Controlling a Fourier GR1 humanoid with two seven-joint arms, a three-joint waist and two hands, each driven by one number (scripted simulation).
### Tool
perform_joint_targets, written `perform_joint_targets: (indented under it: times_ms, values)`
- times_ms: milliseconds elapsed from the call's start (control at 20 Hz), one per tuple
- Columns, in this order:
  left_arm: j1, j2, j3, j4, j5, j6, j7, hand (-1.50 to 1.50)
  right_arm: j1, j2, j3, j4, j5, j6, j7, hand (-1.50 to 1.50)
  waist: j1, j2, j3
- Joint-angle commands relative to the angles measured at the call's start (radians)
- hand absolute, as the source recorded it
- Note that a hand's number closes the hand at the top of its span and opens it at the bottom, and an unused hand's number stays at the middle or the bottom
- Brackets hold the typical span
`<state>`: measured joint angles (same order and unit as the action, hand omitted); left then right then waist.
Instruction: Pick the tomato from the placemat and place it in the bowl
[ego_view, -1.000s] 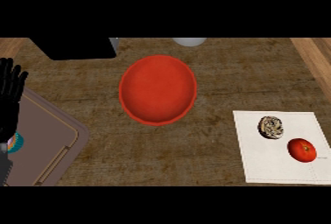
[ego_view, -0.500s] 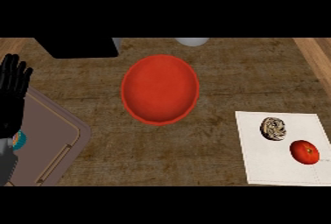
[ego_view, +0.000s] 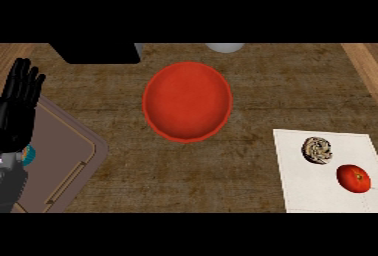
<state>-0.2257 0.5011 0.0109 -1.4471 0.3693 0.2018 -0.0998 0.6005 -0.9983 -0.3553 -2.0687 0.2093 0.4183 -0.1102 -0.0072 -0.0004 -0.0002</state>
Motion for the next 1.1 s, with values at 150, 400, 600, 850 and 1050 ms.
perform_joint_targets:
  times_ms: [150, 400, 600, 850, 1050]
  values:
    - [0.035, -0.006, 0.036, -0.036, -0.020, -0.037, 0.001, 0.00, -0.104, 0.123, 0.106, 0.111, 0.169, 0.023, -0.021, -1.50, 0.011, -0.001, 0.001]
    - [0.017, -0.051, 0.027, -0.050, -0.066, -0.016, 0.026, 0.00, -0.196, 0.207, 0.181, 0.172, 0.262, 0.037, -0.001, -1.50, 0.007, 0.000, 0.000]
    - [-0.027, -0.033, 0.074, 0.068, -0.058, -0.084, -0.008, 0.00, -0.302, 0.222, 0.216, 0.354, 0.352, 0.008, -0.077, -1.50, 0.009, 0.002, 0.000]
    - [-0.003, -0.076, 0.067, -0.073, -0.080, -0.043, 0.091, 0.00, -0.333, 0.253, 0.161, 0.469, 0.402, -0.003, -0.197, -1.50, 0.008, 0.000, 0.001]
    - [0.006, -0.132, 0.058, -0.055, -0.137, -0.017, 0.028, 0.00, -0.344, 0.261, 0.141, 0.496, 0.417, 0.002, -0.283, -1.50, 0.004, 0.000, 0.000]
